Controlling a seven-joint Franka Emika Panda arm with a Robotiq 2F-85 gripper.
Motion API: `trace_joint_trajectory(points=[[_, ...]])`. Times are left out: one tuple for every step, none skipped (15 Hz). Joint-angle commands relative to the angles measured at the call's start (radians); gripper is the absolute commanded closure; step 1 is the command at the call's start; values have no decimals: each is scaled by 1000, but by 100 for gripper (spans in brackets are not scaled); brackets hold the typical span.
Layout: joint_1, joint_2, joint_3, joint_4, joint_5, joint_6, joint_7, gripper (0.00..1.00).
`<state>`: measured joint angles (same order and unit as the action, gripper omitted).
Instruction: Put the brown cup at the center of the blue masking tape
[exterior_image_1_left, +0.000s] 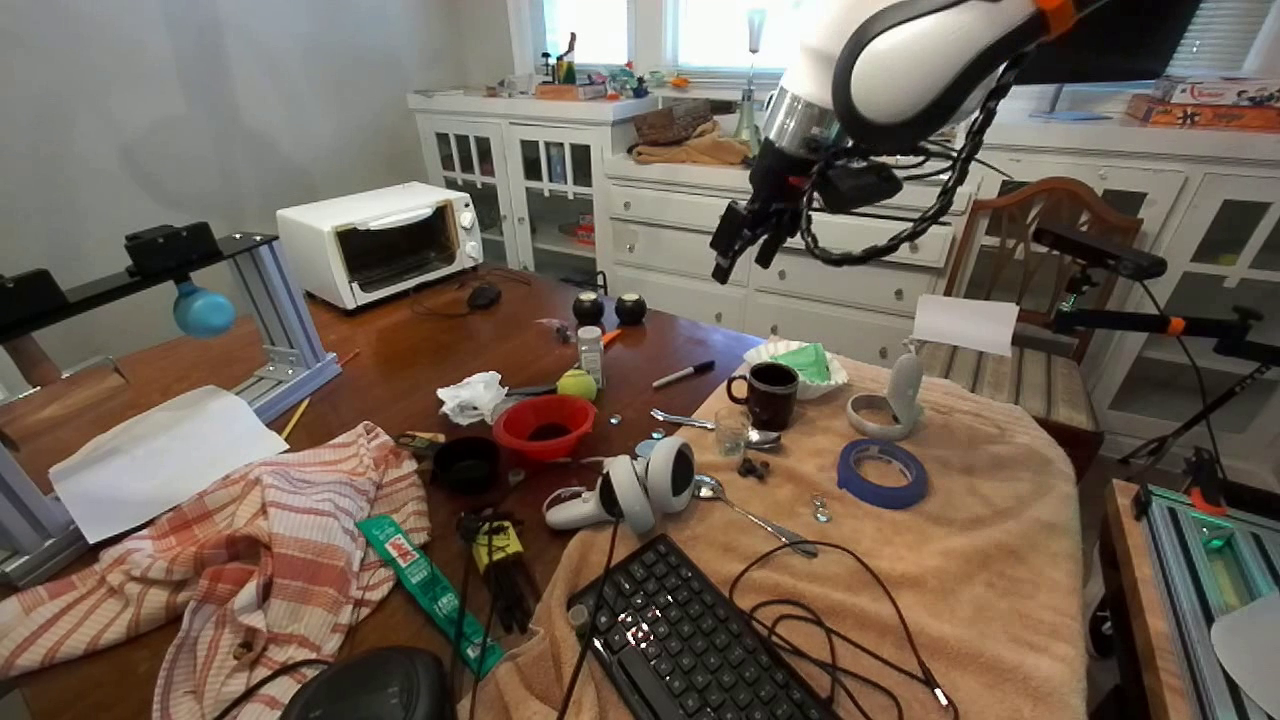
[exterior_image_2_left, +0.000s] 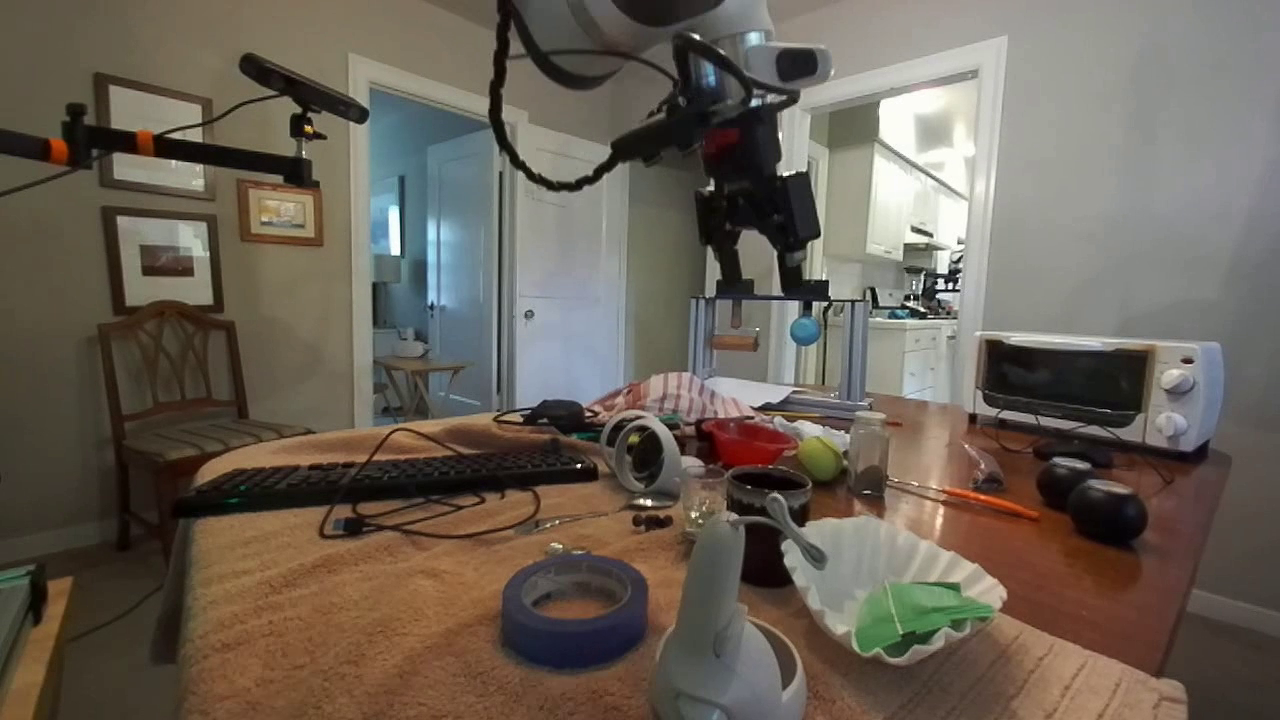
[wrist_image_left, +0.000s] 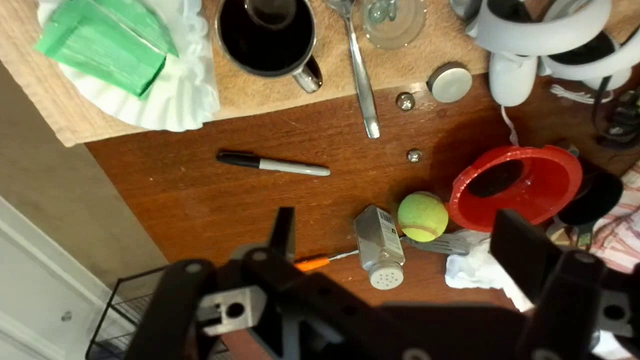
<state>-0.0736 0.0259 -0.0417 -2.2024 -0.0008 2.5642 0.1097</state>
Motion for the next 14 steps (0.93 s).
trace_joint_trajectory(points=[[18, 153, -18, 118, -196, -26, 17, 0], [24, 182, -26, 148, -236, -65, 14, 0], [30, 209, -38, 176, -280, -111, 21, 0], [38, 237, -50, 202, -320, -135, 31, 0], [43, 256, -61, 226, -352, -171, 38, 0], [45, 271, -66, 244, -358, -196, 42, 0], [29, 221, -52, 177, -306, -130, 6, 0], [32, 239, -58, 197, -319, -149, 9, 0], [33, 251, -61, 212, -325, -159, 9, 0], [35, 257, -63, 220, -327, -163, 10, 0], [36, 260, -64, 224, -328, -166, 10, 0], [29, 258, -57, 222, -318, -165, -31, 0], [21, 259, -49, 223, -304, -194, -82, 0], [16, 263, -46, 222, -302, -200, -127, 0]])
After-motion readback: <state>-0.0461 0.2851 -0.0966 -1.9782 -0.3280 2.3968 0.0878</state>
